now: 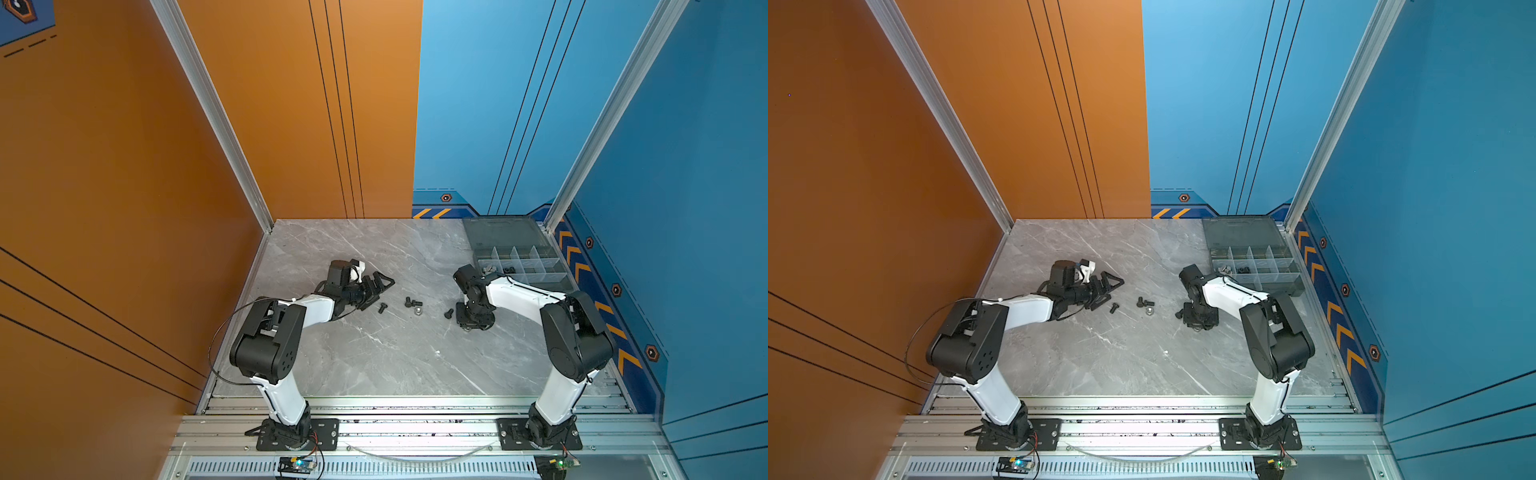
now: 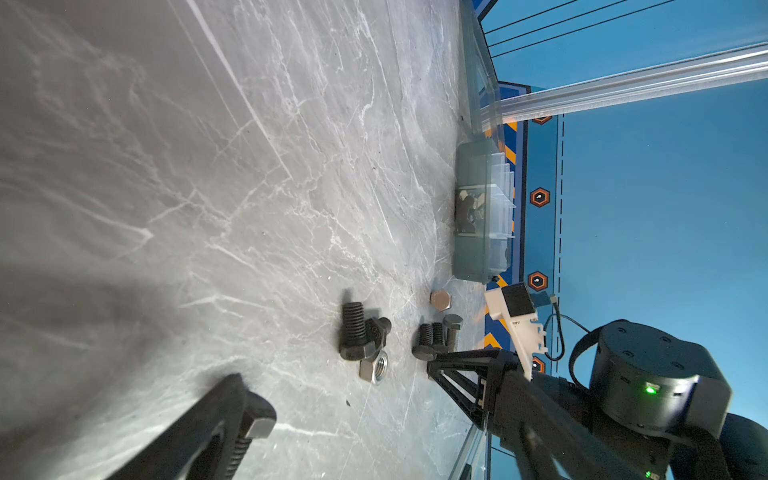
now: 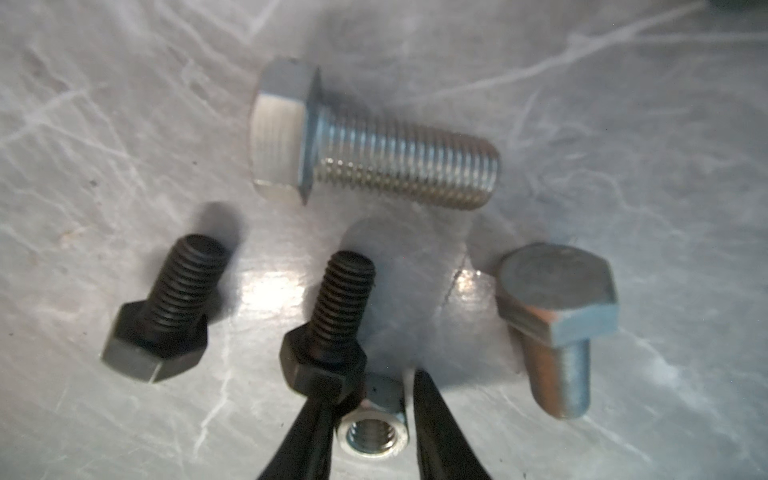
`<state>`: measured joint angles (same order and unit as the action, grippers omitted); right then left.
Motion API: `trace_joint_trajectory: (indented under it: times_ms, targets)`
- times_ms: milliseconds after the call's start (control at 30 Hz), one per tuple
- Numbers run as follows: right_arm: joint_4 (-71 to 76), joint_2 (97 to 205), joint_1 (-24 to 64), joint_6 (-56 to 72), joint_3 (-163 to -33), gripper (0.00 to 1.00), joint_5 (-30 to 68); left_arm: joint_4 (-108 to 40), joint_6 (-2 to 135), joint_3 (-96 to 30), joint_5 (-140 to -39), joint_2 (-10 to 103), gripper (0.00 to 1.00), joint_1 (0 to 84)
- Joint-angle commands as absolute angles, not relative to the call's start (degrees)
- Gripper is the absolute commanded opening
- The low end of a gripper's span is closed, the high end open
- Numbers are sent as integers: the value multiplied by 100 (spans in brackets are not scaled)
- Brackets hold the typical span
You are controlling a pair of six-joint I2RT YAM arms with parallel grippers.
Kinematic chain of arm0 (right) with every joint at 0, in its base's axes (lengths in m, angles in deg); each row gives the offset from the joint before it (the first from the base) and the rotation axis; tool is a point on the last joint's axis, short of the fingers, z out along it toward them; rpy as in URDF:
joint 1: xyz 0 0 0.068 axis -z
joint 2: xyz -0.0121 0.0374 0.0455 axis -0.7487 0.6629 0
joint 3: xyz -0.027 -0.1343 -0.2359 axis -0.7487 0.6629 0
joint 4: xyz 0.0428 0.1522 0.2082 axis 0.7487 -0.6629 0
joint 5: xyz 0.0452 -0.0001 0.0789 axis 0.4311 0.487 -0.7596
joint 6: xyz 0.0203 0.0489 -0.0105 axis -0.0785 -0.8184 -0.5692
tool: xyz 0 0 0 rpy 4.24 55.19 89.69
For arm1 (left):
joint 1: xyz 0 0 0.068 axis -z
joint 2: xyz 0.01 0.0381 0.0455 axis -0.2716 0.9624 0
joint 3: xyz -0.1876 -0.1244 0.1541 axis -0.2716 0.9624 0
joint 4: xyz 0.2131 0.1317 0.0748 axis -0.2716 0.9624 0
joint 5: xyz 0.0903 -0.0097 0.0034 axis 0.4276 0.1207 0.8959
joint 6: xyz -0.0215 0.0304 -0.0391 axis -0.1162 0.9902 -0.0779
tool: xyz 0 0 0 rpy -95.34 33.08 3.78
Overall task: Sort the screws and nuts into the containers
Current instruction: 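Close the right gripper on the silver hex nut and lift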
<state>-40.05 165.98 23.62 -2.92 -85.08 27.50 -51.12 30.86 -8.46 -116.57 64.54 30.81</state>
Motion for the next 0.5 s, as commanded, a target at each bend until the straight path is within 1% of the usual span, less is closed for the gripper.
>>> trace_joint_trajectory:
  times_ms: [0, 267, 467]
  targets:
    - [-4289, 16514, 2326, -259, -8325, 34, 2735, -5119, 3123, -919, -11739, 6563, 98, 3062]
    - [-4282, 16528, 2326, -223, -8296, 33, 2730, -5118, 3128, -926, -11740, 6564, 98, 3059]
    - [-4278, 16516, 2325, -224, -8250, 23, 2693, -5118, 3124, -932, -11747, 6570, 98, 3061]
